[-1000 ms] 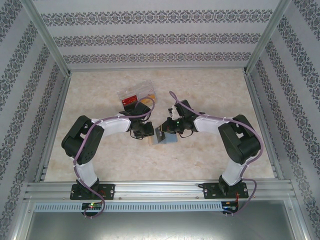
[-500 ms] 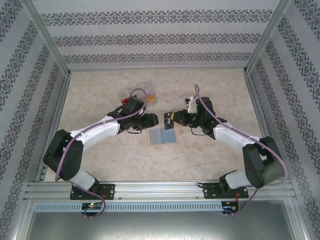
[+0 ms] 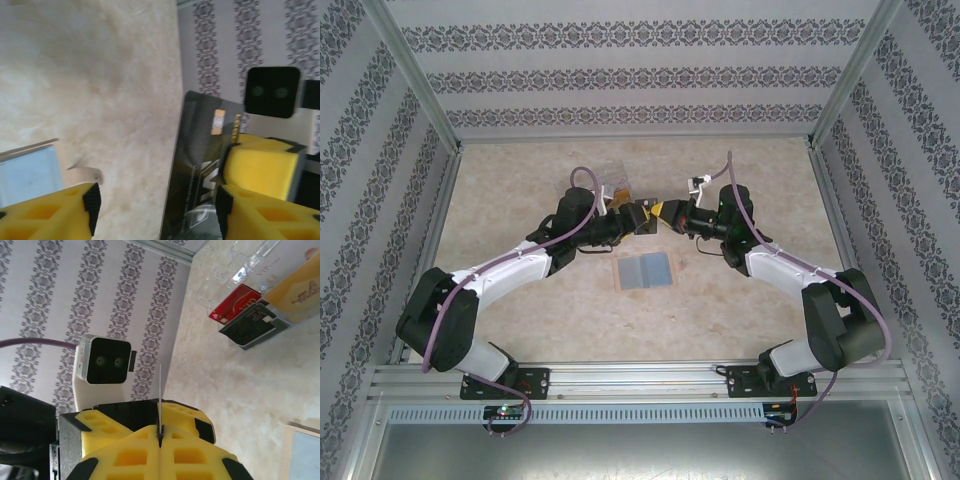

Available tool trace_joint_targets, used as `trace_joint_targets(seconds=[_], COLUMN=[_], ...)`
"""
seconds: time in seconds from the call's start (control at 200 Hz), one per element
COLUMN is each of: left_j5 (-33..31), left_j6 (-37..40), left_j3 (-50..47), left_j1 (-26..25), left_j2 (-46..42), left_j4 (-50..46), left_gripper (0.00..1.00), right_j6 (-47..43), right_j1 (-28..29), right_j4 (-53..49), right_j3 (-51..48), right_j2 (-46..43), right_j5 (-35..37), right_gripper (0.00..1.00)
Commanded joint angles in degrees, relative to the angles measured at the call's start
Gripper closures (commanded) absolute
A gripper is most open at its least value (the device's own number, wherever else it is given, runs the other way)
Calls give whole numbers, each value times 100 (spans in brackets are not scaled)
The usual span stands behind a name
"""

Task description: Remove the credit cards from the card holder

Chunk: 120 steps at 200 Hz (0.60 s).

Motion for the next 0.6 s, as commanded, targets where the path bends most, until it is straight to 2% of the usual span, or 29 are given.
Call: trace_joint_targets(seconds=[0.0,0.235,0.44,0.56,0.595], left_j5=[312,412,414,377,334], left_j6=[-446,-516,-396,-258,-177], left_j3=[-89,-139,-211,-217,-201], left_j1=[99,153,207,232,233], left_j2=[71,47,33,32,10], left_j4=[1045,1259,1221,1077,970], left_gripper=[41,60,82,100,100], right_j6=[326,553,557,397,284], right_j1=[-102,-203,-257,-275,-276], right_j4=[575,856,856,597,459], right_j3=[71,-62,-141,-163,-150], right_j2=[25,126,169,164,157], right_j5=[-209,-302,-306,-255,-261], right_gripper=[98,98,97,92,87])
